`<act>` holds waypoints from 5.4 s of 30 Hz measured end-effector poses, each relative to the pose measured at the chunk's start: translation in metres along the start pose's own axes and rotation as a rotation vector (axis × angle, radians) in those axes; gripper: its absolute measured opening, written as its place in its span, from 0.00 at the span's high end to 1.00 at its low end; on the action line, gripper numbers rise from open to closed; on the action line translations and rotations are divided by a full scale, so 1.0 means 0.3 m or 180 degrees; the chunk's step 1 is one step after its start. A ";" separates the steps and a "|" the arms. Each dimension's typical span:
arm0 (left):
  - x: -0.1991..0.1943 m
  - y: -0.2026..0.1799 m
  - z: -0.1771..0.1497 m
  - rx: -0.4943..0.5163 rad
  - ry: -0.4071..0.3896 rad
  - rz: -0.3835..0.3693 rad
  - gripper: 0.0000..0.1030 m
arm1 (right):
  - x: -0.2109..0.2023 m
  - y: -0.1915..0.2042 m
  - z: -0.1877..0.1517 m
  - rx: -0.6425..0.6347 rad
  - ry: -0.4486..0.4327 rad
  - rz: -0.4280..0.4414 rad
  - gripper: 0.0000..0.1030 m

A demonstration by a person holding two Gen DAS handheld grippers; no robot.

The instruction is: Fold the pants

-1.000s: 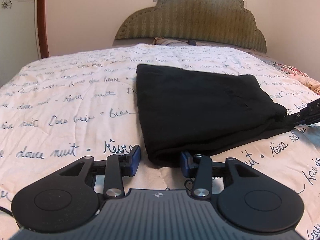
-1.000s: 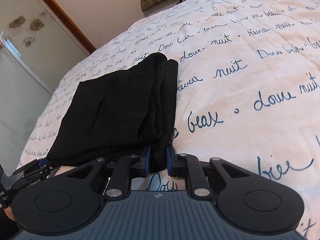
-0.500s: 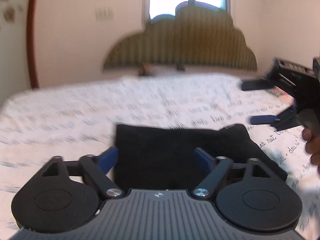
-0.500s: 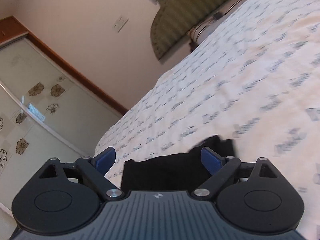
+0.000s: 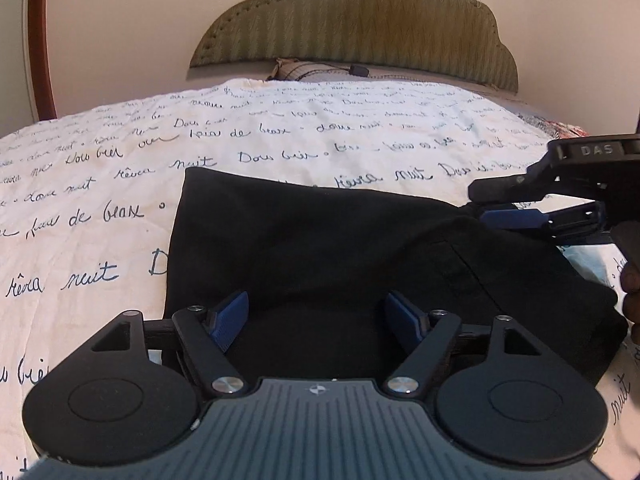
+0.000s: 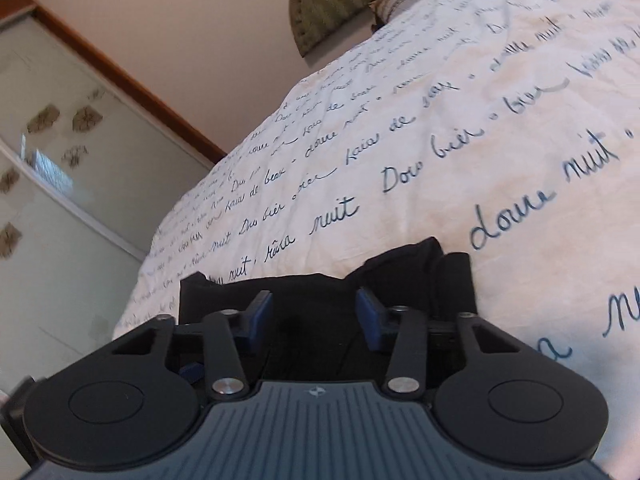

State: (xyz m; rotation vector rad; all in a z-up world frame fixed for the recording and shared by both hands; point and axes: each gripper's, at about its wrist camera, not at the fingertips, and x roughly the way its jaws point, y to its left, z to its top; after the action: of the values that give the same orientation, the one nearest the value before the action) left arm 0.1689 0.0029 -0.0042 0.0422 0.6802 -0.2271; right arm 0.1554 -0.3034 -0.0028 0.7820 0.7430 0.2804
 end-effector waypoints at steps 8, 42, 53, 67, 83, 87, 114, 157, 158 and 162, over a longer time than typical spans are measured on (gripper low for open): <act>-0.346 -0.012 -0.086 -0.0295 -0.0253 0.0049 0.12 | -0.293 0.252 -0.242 -0.0785 -0.0397 -0.0264 0.18; -0.366 -0.077 -0.315 -0.0308 0.0052 0.0535 0.00 | -0.206 0.293 -0.663 -0.1760 -0.0227 -0.1702 0.00; -0.376 -0.070 -0.322 -0.0364 0.0019 0.0496 0.00 | -0.205 0.289 -0.660 -0.1750 -0.0237 -0.1686 0.00; -0.378 -0.072 -0.320 -0.0355 0.0023 0.0506 0.00 | -0.208 0.289 -0.660 -0.1742 -0.0238 -0.1671 0.00; -0.377 -0.072 -0.319 -0.0345 0.0028 0.0511 0.00 | -0.209 0.289 -0.659 -0.1737 -0.0240 -0.1661 0.00; -0.377 -0.072 -0.319 -0.0347 0.0027 0.0510 0.00 | -0.209 0.289 -0.659 -0.1735 -0.0240 -0.1660 0.00; -0.378 -0.072 -0.320 -0.0346 0.0027 0.0511 0.00 | -0.209 0.287 -0.658 -0.1734 -0.0241 -0.1657 0.00; -0.378 -0.072 -0.321 -0.0346 0.0026 0.0511 0.00 | -0.211 0.287 -0.659 -0.1728 -0.0245 -0.1652 0.00; -0.378 -0.072 -0.321 -0.0346 0.0026 0.0511 0.00 | -0.211 0.287 -0.659 -0.1727 -0.0245 -0.1652 0.00; -0.378 -0.072 -0.321 -0.0347 0.0025 0.0511 0.00 | -0.211 0.287 -0.659 -0.1727 -0.0245 -0.1652 0.00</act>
State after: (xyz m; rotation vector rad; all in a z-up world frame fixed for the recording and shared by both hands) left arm 0.0192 0.0147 -0.0072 -0.0067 0.6924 -0.0355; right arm -0.0248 -0.1691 -0.0028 0.0731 0.7254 -0.0243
